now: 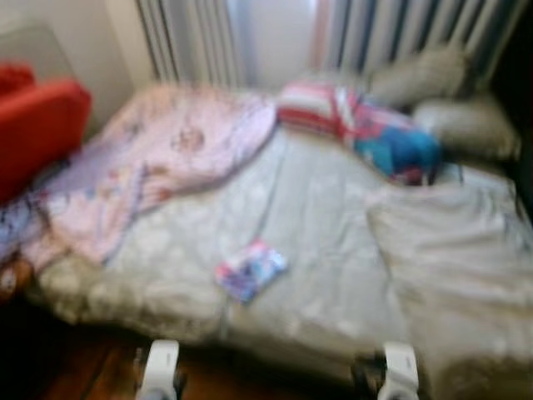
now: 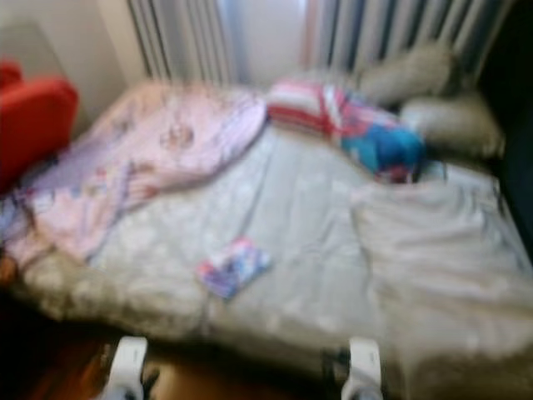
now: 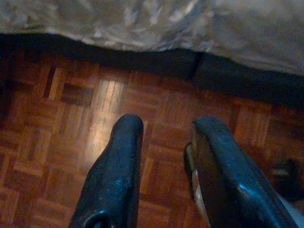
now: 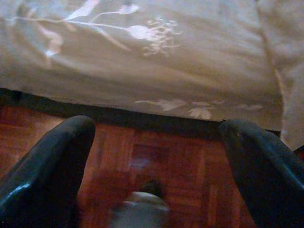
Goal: Clean up the room
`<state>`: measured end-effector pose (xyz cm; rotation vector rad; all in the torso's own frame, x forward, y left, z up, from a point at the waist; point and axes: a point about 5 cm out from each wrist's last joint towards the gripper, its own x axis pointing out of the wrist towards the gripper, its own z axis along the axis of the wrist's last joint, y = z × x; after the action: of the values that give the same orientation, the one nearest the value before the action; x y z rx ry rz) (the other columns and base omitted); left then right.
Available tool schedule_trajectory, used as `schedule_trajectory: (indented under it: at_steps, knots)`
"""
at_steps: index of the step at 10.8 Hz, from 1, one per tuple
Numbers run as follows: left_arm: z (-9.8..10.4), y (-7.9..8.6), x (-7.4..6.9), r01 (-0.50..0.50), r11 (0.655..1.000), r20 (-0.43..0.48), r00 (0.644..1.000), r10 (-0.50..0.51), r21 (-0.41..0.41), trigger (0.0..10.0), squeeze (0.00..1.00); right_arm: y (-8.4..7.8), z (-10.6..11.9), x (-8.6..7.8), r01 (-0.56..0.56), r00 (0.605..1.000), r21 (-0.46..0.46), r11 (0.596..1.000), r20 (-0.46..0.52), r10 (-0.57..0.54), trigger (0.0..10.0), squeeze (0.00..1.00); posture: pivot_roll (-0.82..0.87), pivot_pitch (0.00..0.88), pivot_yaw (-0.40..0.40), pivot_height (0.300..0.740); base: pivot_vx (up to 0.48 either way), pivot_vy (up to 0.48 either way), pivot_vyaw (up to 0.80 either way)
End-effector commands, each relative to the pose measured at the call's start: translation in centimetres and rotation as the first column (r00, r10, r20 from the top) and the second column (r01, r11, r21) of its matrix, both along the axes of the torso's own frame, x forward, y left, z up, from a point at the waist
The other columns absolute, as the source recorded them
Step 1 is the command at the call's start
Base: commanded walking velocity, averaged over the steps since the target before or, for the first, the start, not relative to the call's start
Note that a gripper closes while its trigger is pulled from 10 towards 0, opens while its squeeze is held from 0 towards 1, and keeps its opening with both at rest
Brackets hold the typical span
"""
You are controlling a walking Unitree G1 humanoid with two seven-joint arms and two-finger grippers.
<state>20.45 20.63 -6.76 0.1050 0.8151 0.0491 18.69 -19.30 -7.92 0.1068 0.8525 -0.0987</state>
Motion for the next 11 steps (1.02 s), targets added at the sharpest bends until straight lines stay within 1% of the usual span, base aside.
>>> schedule_trajectory:
  at_steps: [1, 2, 4, 5, 8, 11]
  knots:
    - [-0.34, -0.36, -0.44, 0.028, 1.0, -0.025, 0.999, -0.027, 0.003, 10.0, 0.0, -0.53, -0.15, -0.43, 0.007, 1.0, -0.012, 1.0, -0.016, -0.007, 10.0, 0.0, 0.05, 0.0, 0.018, 0.74, 0.0, -0.292, 0.0]
    - [-0.34, -0.41, -0.44, 0.026, 1.0, -0.025, 0.999, -0.026, 0.002, 10.0, 0.0, -0.41, -0.22, -0.5, -0.008, 1.0, -0.011, 1.0, -0.028, 0.008, 10.0, 0.0, 0.06, 0.0, 0.013, 0.74, 0.0, -0.289, -0.4]
    - [-0.3, -0.27, -0.4, 0.013, 1.0, -0.023, 1.0, -0.013, 0.001, 10.0, 0.0, -0.41, -0.08, -0.17, 0.001, 1.0, -0.008, 1.0, -0.022, -0.001, 10.0, 0.0, 0.05, 0.0, 0.01, 0.74, 0.0, -0.291, -0.68]
    - [-0.25, -0.17, -0.33, 0.004, 1.0, -0.02, 1.0, -0.004, 0.001, 10.0, 0.0, -0.44, 0.0, -0.04, -0.014, 1.0, -0.02, 1.0, -0.017, 0.014, 10.0, 0.0, 0.06, 0.0, 0.008, 0.74, 0.0, -0.274, -0.61]
    - [-0.2, 0.08, -0.32, -0.006, 1.0, -0.018, 1.0, 0.006, 0.004, 10.0, 0.0, -0.28, 0.16, 0.25, -0.01, 1.0, -0.017, 1.0, 0.004, 0.01, 10.0, 0.0, 0.06, 0.0, 0.006, 0.74, 0.0, -0.274, 0.0]
    - [-0.24, -0.03, -0.35, 0.0, 1.0, -0.019, 1.0, 0.0, 0.003, 10.0, 0.0, -0.19, 0.27, 0.49, 0.001, 1.0, -0.009, 1.0, 0.014, -0.001, 10.0, 0.0, 0.06, 0.0, 0.01, 0.74, 0.0, -0.274, 0.0]
